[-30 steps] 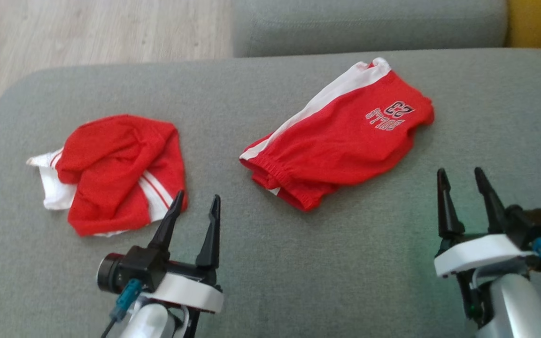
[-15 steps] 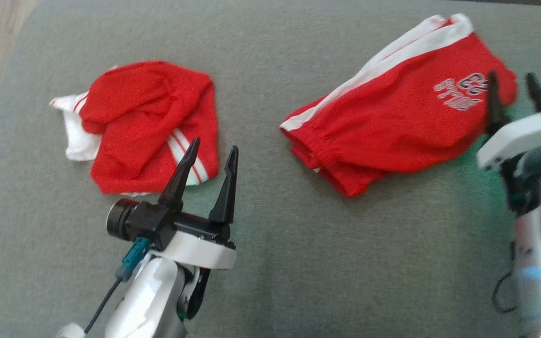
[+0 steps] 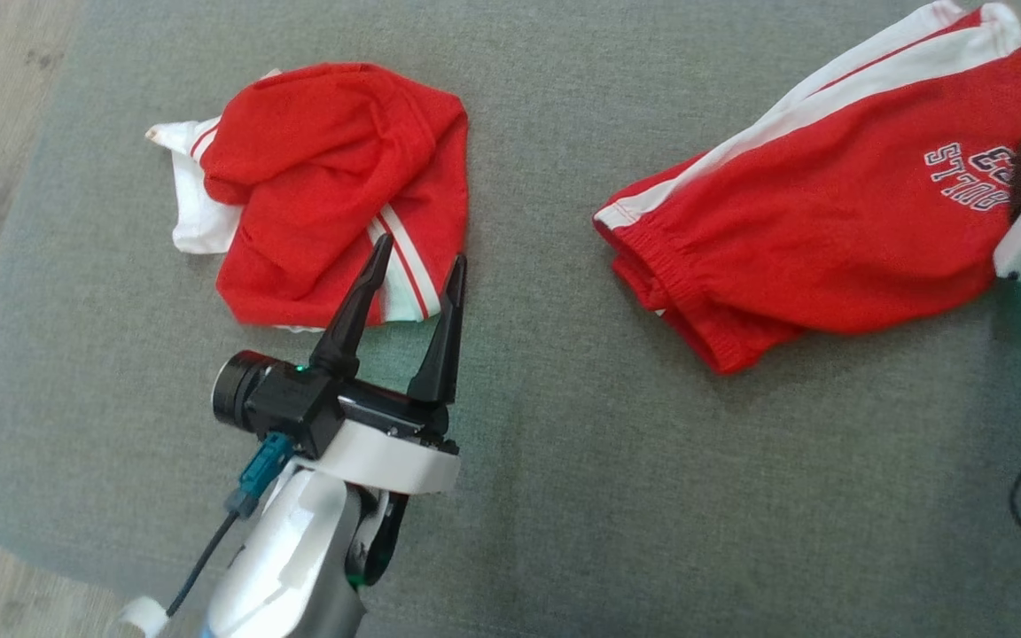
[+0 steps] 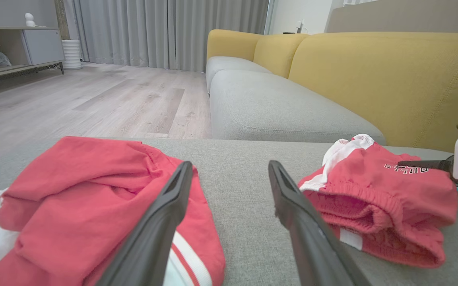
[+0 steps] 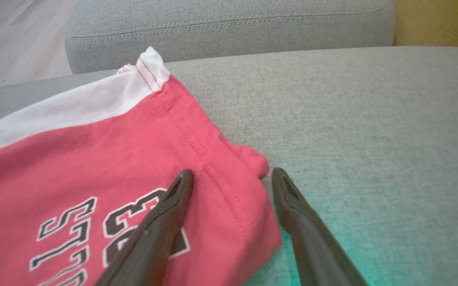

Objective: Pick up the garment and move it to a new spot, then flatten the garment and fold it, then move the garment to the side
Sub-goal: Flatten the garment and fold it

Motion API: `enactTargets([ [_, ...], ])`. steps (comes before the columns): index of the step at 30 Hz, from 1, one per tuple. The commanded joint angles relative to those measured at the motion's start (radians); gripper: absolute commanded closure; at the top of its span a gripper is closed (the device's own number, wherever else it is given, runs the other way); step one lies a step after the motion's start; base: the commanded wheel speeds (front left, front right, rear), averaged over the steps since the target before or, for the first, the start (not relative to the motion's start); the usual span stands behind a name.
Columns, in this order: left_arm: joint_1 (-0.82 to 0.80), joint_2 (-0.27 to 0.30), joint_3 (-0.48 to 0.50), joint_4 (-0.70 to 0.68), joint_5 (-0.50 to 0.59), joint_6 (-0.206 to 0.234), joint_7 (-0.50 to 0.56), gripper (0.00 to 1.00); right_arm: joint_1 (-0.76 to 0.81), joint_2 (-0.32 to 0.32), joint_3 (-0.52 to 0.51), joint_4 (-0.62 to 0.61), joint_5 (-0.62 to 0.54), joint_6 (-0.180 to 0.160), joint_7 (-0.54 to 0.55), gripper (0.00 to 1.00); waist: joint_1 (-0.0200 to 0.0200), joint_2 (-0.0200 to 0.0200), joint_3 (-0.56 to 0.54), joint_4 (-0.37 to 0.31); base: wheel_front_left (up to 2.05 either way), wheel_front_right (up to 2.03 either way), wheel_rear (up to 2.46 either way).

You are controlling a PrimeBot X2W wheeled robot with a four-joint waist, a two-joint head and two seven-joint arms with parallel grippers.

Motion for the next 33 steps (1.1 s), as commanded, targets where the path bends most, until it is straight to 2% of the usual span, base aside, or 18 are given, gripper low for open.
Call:
enactTargets([
  [1, -0.031, 0.003, 0.036, -0.038, 0.007, -0.004, -0.009, 0.0, -0.038, -0.013, 0.01, -0.008, -0.02, 0.007, -0.008, 0.0, -0.0001, 0.0, 0.006, 0.004, 0.0, 0.0, 0.0],
  [5, -0.033, 0.002, 0.038, -0.041, 0.01, -0.004, -0.009, 0.0, -0.071, -0.012, 0.015, 0.061, -0.048, 0.007, -0.022, 0.0, -0.0001, 0.0, 0.014, 0.004, 0.0, 0.0, 0.0],
  [6, -0.034, 0.002, 0.039, -0.04, 0.01, -0.004, -0.009, 0.0, -0.077, -0.008, 0.023, 0.078, -0.049, 0.007, -0.024, 0.07, -0.0001, 0.0, 0.014, 0.002, 0.0, 0.0, 0.0],
  [7, -0.034, 0.002, 0.04, -0.039, 0.011, -0.003, -0.009, 0.0, -0.083, -0.006, 0.031, 0.094, -0.048, 0.007, -0.028, 0.71, -0.0001, 0.0, 0.013, -0.001, 0.0, 0.0, 0.0],
  [8, -0.035, 0.002, 0.042, -0.037, 0.012, -0.003, -0.009, 0.0, -0.088, -0.005, 0.038, 0.108, -0.046, 0.007, -0.035, 1.0, -0.0001, 0.0, 0.011, -0.004, 0.0, 0.0, 0.0],
  [16, -0.021, 0.001, 0.057, -0.022, 0.02, -0.009, -0.009, 0.0, -0.095, -0.003, 0.099, 0.184, 0.0, 0.007, -0.133, 1.0, -0.0001, 0.0, -0.052, -0.054, 0.0, 0.0, 0.0],
  [23, 0.025, 0.001, 0.078, -0.023, 0.013, -0.014, -0.009, 0.0, -0.045, 0.002, 0.128, 0.209, 0.084, 0.007, -0.194, 1.0, -0.0001, 0.0, -0.138, -0.118, 0.0, 0.0, 0.0],
  [33, 0.086, 0.001, 0.093, -0.044, 0.01, -0.018, -0.009, 0.0, 0.114, -0.064, 0.118, 0.152, 0.166, 0.007, -0.252, 1.0, -0.0001, 0.0, -0.229, -0.202, 0.0, 0.0, 0.0],
])
